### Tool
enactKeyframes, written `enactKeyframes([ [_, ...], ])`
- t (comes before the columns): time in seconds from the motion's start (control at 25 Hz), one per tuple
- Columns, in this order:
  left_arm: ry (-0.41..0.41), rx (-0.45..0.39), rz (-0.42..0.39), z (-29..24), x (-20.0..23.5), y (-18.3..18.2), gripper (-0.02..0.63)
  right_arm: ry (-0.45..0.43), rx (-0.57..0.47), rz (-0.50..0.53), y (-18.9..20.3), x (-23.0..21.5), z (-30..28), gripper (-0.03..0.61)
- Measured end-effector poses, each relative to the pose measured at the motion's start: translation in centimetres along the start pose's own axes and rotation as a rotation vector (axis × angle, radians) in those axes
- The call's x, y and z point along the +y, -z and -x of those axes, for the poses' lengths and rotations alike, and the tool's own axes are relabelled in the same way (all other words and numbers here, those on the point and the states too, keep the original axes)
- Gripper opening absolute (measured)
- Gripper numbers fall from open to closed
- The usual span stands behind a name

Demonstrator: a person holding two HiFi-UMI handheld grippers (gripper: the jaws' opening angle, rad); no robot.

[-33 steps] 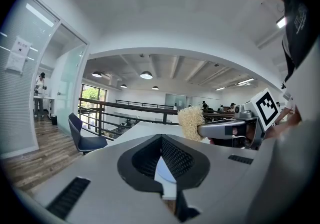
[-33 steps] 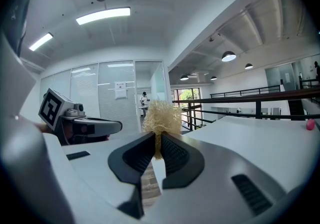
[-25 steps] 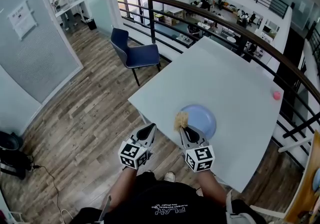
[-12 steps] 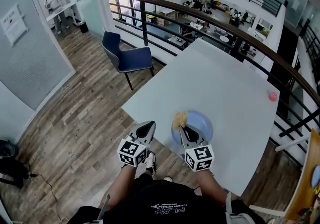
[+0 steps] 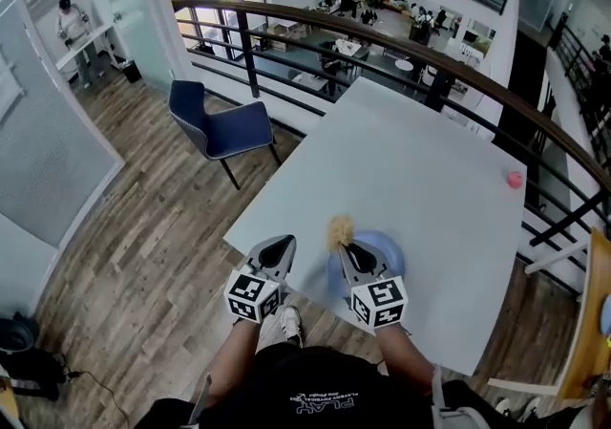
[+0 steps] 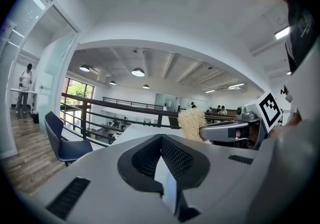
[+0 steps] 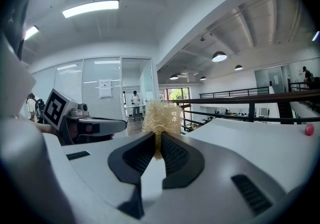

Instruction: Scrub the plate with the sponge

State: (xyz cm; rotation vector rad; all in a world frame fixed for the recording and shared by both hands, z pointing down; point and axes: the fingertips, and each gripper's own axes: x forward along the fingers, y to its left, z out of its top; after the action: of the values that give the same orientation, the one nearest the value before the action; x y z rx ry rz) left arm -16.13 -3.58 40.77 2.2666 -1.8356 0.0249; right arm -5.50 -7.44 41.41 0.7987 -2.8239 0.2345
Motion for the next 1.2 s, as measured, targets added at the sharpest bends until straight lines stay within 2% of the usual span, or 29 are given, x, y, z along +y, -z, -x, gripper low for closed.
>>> enactKeyframes([
  [0.24, 0.083, 0.007, -0.026, -3.3, 2.5, -0.1, 0.012, 0.078, 0.008, 0.005, -0.7, -1.2, -2.5, 0.044],
  [0.68, 0.29, 0.049, -0.02, -8.4, 4.0, -0.6, 0.012, 0.26, 0.038, -0.004, -1.0, -3.6, -4.6, 0.044],
  [0.92, 0.388, 0.079, -0.03, -11.7, 1.6, 1.3, 0.012, 0.342, 0.076, -0.018, 1.6, -5.7, -2.9, 0.044],
  [1.2, 0.427, 0.106, -0.033, -15.4, -1.3, 3.1, 0.012, 0.45, 0.112, -0.058, 4.5, -10.5, -0.6, 0.044],
])
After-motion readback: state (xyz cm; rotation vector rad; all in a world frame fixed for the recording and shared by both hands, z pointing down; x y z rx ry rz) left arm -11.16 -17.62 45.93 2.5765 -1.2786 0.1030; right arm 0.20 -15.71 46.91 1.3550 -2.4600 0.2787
